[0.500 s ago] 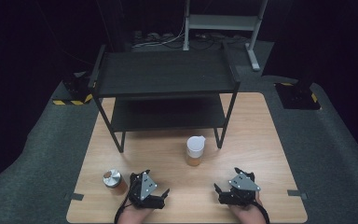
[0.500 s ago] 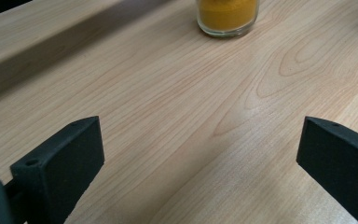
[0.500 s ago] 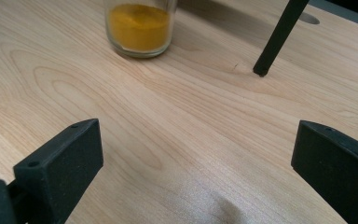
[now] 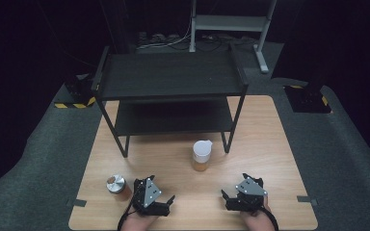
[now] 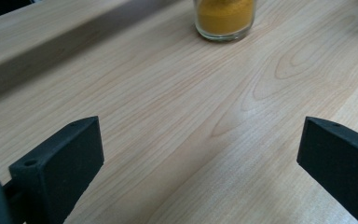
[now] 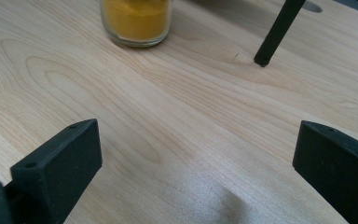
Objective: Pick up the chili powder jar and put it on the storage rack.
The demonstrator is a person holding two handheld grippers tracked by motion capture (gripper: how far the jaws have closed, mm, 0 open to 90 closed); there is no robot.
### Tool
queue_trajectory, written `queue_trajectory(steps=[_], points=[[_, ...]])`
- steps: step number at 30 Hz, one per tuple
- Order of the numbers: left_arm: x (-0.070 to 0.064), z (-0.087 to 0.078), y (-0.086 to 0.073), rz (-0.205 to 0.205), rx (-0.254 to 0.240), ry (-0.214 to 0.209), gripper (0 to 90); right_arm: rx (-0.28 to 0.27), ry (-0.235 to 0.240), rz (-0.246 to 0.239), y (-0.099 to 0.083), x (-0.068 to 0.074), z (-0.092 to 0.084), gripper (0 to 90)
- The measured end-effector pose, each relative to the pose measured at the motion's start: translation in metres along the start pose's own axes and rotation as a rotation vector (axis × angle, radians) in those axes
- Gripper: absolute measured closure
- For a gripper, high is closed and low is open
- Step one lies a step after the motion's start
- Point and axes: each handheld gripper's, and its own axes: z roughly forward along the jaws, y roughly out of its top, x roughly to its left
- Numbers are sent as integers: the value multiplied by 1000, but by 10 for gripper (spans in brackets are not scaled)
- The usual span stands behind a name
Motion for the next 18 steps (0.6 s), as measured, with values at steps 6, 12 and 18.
queue_trajectory(steps=[6,12,18], points=[[0,0,-1,-1,-4,-1,8,4,1,-6,1,1,0,5],[1,-1,-1,-3,-2,-5,8,8,6,-2,2,0,1,5],[6,-2,-3,-11,-16,-31,10,12,2,-5,2,1,1,5]])
